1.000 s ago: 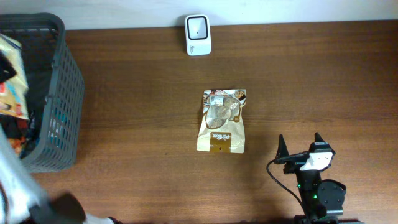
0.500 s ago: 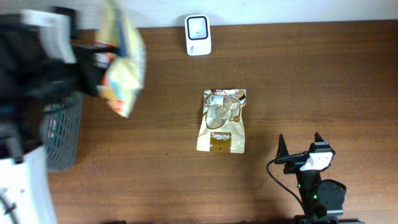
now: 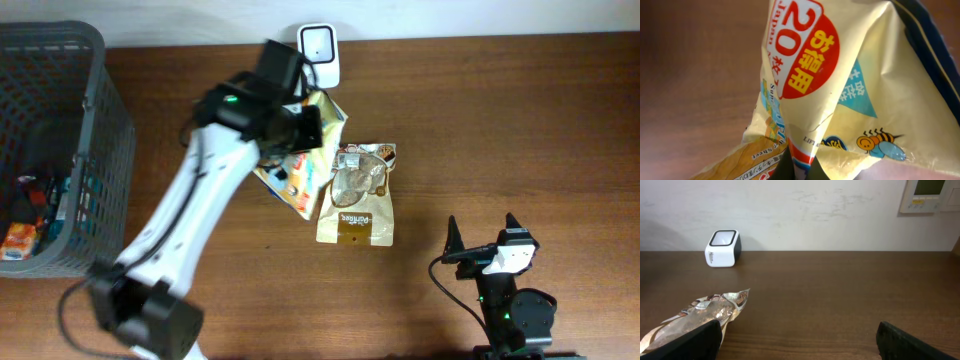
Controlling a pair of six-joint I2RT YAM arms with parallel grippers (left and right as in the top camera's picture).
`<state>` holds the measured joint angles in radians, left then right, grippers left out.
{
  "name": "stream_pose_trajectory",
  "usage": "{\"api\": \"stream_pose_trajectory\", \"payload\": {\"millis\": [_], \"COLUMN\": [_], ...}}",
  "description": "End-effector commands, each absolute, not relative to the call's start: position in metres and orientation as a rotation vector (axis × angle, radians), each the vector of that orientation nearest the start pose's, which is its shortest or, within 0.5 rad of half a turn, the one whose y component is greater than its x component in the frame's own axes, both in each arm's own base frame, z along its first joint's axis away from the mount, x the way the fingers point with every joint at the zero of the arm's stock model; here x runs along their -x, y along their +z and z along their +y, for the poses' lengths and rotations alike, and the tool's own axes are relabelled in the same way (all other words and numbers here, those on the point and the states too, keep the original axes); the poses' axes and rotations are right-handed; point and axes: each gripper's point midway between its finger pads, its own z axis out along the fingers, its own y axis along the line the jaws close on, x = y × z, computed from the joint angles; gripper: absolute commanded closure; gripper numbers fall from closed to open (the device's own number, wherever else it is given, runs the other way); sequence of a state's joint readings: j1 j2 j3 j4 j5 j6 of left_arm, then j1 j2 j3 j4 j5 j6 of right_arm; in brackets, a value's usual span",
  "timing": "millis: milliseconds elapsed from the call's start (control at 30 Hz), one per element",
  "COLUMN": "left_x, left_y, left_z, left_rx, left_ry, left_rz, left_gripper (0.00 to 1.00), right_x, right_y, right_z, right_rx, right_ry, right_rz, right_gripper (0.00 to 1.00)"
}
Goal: Scan the item barcode
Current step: 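Lift the yellow wipes pack and lower it beside the brown bag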
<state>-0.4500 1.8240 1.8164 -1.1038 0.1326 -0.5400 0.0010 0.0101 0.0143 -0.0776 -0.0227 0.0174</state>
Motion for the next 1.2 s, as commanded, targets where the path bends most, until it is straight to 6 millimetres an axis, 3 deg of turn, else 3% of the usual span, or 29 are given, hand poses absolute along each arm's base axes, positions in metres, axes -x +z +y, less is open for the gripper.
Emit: {"api": "stream_pose_trajectory", "payload": {"millis": [0, 167, 267, 367, 633, 833, 967, 1067, 1167], "left_x": [-0.402, -0.419, -0.429, -0.426, -0.402, -0.386, -0.387, -0.394, -0.411], "left_y": [0.163, 0.104, 0.073, 0.051, 0.016, 0.013, 0.017, 0.029, 0.062], "left_z": [-0.218, -0.228, -0.209, -0.206, -0.231, -0.263, -0.272, -0.273, -0.271], "left_rx": [0.352, 0.363, 0.384, 0.386, 0.354, 0.298, 0.287, 0.288, 0.245], "left_ry": [-0.354, -0.274, -0.074, -0.018, -0.031, -0.183, -0.238, -0.259, -0.286], "left_rz": [2.8, 2.859, 2.847, 2.887, 3.002, 3.068, 3.068, 3.049, 3.014], "left_gripper": [1.0, 1.0, 1.0, 1.0, 1.0, 0.95, 0.82, 0.65, 0.59], "right_x": [-0.246, -0.246, -0.246, -0.246, -0.246, -0.246, -0.246, -0.246, -0.246], "right_y": [0.156, 0.156, 0.156, 0.156, 0.156, 0.156, 0.156, 0.156, 0.156], "right_z": [0.004, 0.004, 0.004, 0.004, 0.004, 0.004, 0.004, 0.004, 0.004], "right_rx": [0.006, 0.006, 0.006, 0.006, 0.006, 0.006, 0.006, 0.006, 0.006], "right_ry": [0.025, 0.025, 0.025, 0.025, 0.025, 0.025, 0.025, 0.025, 0.025], "right_rz": [1.648, 1.648, 1.648, 1.648, 1.648, 1.648, 1.648, 1.648, 1.648], "right_gripper": [0.02, 0.02, 0.02, 0.02, 0.02, 0.02, 0.02, 0.02, 0.02]}}
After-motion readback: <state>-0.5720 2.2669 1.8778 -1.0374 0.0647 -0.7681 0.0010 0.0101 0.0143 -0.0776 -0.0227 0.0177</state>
